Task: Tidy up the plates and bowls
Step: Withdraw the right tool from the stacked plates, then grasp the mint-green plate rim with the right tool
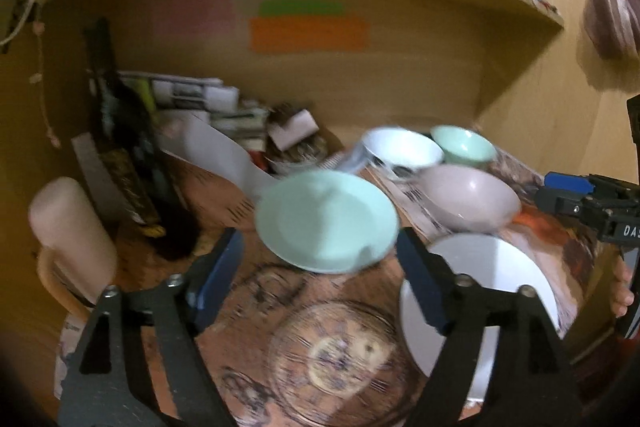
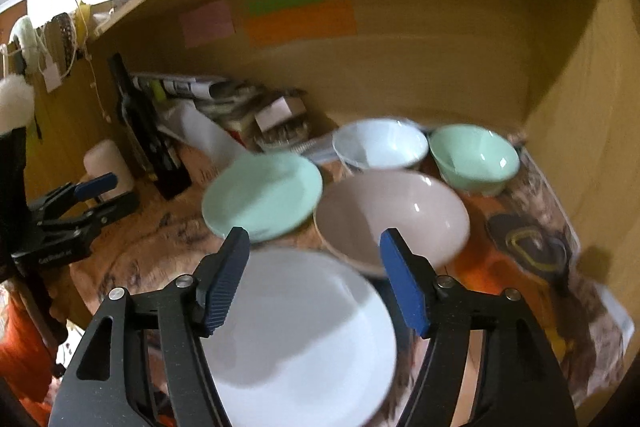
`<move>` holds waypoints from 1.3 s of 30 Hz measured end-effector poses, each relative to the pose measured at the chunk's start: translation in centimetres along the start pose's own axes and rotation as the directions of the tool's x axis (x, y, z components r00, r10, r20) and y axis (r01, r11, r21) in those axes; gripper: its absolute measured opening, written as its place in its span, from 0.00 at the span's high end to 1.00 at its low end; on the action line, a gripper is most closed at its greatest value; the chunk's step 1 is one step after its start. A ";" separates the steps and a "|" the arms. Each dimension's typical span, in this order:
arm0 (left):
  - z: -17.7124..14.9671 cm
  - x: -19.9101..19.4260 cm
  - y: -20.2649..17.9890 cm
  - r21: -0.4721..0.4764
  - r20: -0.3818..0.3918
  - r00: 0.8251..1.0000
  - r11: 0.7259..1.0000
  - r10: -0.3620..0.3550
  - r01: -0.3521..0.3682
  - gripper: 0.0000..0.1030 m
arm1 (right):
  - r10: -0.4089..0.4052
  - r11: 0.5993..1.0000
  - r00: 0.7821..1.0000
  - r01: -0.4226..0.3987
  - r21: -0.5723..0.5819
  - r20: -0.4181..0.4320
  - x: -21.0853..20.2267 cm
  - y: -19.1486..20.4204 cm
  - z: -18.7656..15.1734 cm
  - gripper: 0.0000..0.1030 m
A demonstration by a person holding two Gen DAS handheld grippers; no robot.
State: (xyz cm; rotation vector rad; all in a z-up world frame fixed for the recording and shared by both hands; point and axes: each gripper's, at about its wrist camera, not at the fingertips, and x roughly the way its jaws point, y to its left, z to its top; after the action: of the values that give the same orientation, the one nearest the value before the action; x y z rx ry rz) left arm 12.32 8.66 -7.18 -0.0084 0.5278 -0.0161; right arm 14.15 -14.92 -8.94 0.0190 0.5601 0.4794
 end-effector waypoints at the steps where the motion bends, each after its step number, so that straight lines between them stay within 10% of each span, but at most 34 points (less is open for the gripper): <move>1: 0.2 0.0 0.5 -0.008 0.008 1.000 1.000 0.011 -0.011 0.13 | 0.005 1.000 1.000 -0.005 -0.002 0.002 0.3 0.1 0.5 0.37; 10: 1.3 2.8 4.4 -0.056 -0.022 0.996 0.995 0.086 -0.087 0.05 | 0.013 0.999 1.000 -0.014 -0.032 -0.026 4.2 1.1 4.0 0.25; 29: 0.5 15.4 8.6 -0.194 -0.297 0.955 0.980 -0.024 -0.036 0.05 | 0.042 0.996 0.957 -0.061 -0.059 -0.286 15.7 0.3 6.6 0.26; 39: -0.6 17.7 8.5 -0.185 -0.325 0.943 0.983 -0.071 0.010 0.30 | 0.049 0.996 0.897 -0.076 -0.044 -0.439 21.0 -0.1 6.6 0.59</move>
State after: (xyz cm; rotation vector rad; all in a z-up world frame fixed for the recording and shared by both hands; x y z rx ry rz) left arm 27.40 16.84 -16.68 -0.1981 0.8652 -0.0098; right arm 33.10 -5.05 -14.00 -0.1327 0.9913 0.5669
